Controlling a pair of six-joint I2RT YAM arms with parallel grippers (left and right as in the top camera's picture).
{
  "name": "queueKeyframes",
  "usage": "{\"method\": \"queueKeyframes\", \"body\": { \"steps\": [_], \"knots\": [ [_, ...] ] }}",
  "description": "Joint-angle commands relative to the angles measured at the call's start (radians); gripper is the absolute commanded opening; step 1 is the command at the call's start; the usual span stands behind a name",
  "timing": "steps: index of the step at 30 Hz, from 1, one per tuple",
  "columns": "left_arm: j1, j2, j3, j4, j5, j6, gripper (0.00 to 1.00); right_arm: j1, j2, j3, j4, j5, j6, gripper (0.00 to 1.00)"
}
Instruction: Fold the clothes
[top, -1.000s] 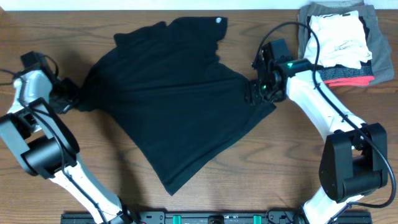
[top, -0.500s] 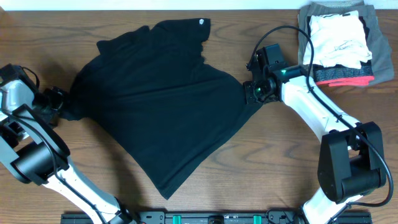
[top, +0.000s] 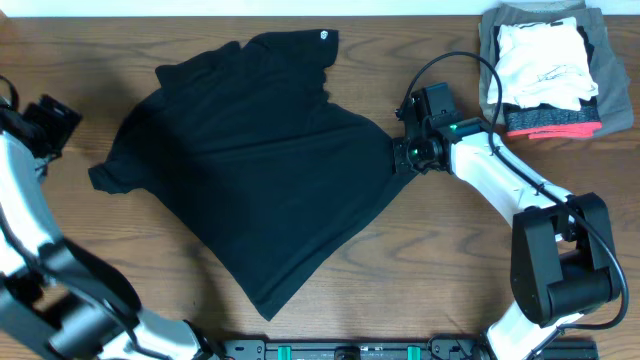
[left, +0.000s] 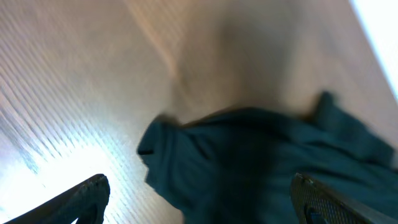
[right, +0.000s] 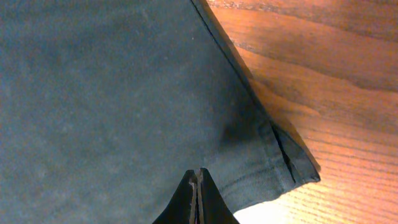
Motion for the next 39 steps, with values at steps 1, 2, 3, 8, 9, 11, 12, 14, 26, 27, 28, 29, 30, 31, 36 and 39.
{"method": "queueKeyframes", "body": {
  "steps": [1,2,3,8,9,11,12,14,26,27,28,29,30,31,36,39],
  "knots": [
    [-0.039,-0.068,0.008,-0.005,0.01,0.046,0.94,0.01,0.032,-0.008,0.017,-0.005,0.007,0.01],
    [-0.051,-0.089,0.008,-0.003,0.01,0.062,0.93,0.01,0.046,-0.008,0.02,-0.005,0.007,0.01],
    [-0.061,-0.103,0.008,-0.002,0.01,0.074,0.93,0.01,0.056,-0.008,0.023,-0.005,0.007,0.01],
    [-0.106,-0.133,0.008,-0.002,0.011,0.121,0.93,0.01,0.097,-0.008,0.036,-0.005,0.008,0.01],
    [-0.116,-0.133,0.008,-0.003,0.011,0.137,0.93,0.01,0.106,-0.008,0.036,-0.005,0.008,0.01],
    [-0.139,-0.133,0.007,-0.006,0.011,0.172,0.93,0.01,0.122,-0.008,0.032,-0.005,0.008,0.01],
    [-0.149,-0.133,0.007,-0.006,0.011,0.185,0.93,0.01,0.129,-0.008,0.031,-0.005,0.008,0.01],
    [-0.169,-0.133,0.007,-0.006,0.01,0.211,0.94,0.006,0.141,-0.008,0.023,0.001,0.009,0.01],
    [-0.198,-0.133,0.007,-0.006,0.014,0.257,0.93,-0.15,0.144,-0.008,-0.037,0.101,0.042,0.01],
    [-0.204,-0.133,0.007,-0.006,0.014,0.274,0.93,-0.173,0.144,-0.008,-0.032,0.101,0.042,0.01],
    [-0.212,-0.133,0.007,-0.006,0.014,0.286,0.93,-0.192,0.144,-0.008,-0.026,0.101,0.042,0.01],
    [-0.22,-0.133,0.007,-0.005,0.014,0.296,0.93,-0.212,0.144,-0.008,-0.021,0.101,0.041,0.01],
    [-0.227,-0.133,0.007,-0.005,0.014,0.303,0.93,-0.231,0.144,-0.007,-0.016,0.101,0.04,0.01],
    [-0.235,-0.133,0.007,-0.002,0.014,0.312,0.93,-0.246,0.144,-0.007,-0.009,0.101,0.036,0.01],
    [-0.26,-0.129,0.007,0.01,0.014,0.332,0.94,-0.305,0.144,0.002,0.058,0.101,-0.002,0.05],
    [-0.271,-0.126,0.007,0.013,0.014,0.334,0.94,-0.327,0.144,0.035,0.091,0.095,-0.018,0.1]
  ]
}}
